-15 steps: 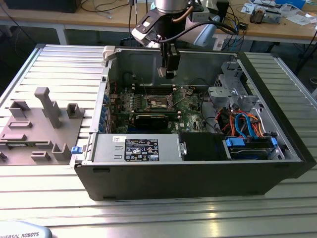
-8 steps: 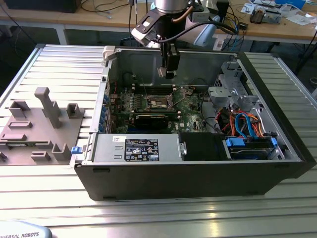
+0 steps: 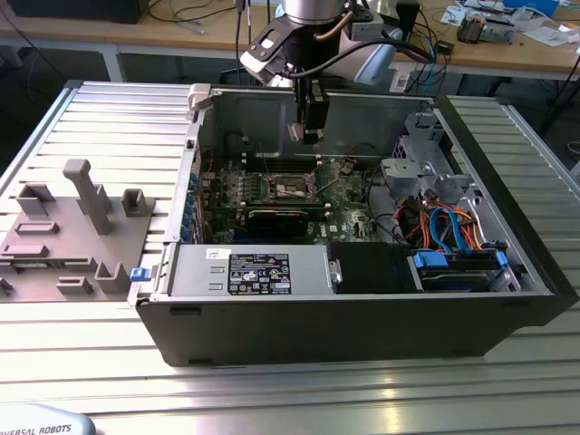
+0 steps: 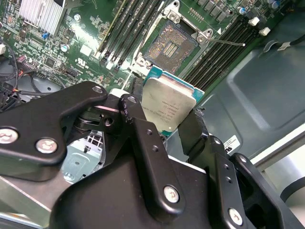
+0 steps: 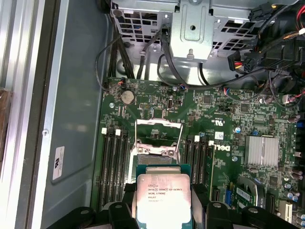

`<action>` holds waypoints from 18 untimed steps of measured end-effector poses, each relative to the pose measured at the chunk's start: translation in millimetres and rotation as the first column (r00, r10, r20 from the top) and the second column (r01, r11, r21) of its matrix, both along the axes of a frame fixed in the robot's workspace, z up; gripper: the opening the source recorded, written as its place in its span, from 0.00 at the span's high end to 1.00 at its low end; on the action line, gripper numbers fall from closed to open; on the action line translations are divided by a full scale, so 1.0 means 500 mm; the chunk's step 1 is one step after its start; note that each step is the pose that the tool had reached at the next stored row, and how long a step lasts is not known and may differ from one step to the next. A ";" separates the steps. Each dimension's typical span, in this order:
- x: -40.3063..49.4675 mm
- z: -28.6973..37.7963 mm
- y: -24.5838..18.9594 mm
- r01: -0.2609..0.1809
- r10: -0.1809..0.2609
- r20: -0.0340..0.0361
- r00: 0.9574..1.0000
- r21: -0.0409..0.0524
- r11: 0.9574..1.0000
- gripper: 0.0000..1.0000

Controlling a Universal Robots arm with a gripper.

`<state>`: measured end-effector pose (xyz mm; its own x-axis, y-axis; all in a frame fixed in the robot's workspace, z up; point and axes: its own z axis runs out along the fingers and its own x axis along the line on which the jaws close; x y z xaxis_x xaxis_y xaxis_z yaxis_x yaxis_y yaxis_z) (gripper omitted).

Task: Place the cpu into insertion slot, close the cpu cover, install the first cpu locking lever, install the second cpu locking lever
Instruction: 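Place the cpu into insertion slot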

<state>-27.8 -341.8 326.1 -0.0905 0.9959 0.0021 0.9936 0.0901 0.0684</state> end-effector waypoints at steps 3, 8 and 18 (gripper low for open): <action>0.000 0.000 0.0000 0.002 -0.002 0.000 1.000 0.000 1.000 0.46; 0.000 0.000 0.0000 0.005 -0.005 0.000 1.000 0.000 1.000 0.46; 0.000 0.000 0.0000 0.011 -0.011 0.000 1.000 0.000 1.000 0.46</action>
